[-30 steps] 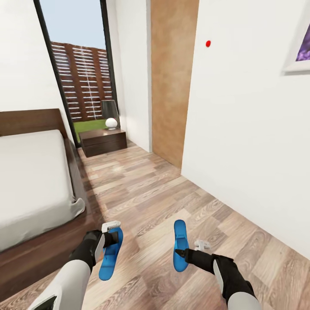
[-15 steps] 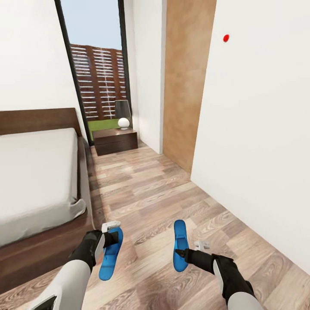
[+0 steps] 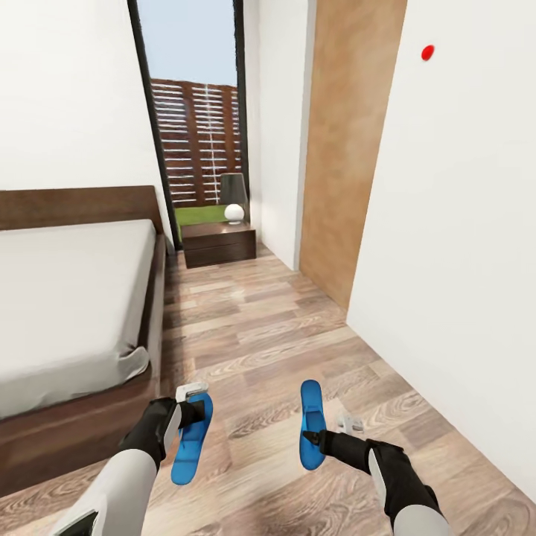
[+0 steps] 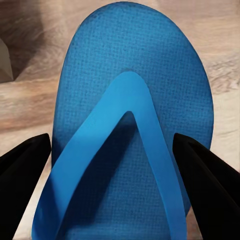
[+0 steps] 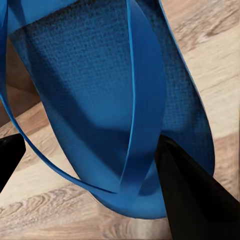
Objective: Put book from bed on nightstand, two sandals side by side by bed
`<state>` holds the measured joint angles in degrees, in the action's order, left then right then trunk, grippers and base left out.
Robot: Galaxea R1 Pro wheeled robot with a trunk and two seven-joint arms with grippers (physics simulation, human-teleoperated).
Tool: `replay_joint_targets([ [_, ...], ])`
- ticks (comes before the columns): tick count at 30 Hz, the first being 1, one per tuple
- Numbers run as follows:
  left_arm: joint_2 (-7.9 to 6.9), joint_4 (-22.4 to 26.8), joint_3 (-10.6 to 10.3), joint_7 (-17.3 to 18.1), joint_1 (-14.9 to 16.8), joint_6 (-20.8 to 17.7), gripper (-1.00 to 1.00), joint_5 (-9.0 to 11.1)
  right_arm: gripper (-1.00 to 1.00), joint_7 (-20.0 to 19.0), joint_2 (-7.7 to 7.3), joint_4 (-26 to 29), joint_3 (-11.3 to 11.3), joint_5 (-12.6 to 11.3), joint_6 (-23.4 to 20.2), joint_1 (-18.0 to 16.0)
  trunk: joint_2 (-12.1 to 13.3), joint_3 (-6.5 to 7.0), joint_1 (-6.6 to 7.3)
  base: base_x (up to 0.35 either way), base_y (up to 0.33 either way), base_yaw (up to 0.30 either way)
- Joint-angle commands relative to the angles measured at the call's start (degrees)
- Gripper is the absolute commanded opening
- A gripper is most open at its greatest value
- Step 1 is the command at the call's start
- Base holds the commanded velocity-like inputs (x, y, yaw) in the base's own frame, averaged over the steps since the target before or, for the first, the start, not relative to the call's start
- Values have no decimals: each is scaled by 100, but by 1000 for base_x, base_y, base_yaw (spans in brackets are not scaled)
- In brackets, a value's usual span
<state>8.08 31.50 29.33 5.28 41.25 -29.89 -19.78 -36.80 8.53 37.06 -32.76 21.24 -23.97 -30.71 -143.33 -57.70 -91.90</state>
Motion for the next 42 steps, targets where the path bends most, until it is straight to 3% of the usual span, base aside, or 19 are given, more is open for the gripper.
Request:
replay_joint_targets([
  [1, 9, 14, 46, 52, 6, -26, -100, -61, -100, -55, 8, 12, -42, 29, -37, -5, -3, -6, -1, 218, -268, 231],
  [42, 5, 14, 46, 57, 6, -26, -100, -52, -100, -55, 17, 4, -21, 29, -34, -5, -3, -6, -1, 155, -282, 226],
])
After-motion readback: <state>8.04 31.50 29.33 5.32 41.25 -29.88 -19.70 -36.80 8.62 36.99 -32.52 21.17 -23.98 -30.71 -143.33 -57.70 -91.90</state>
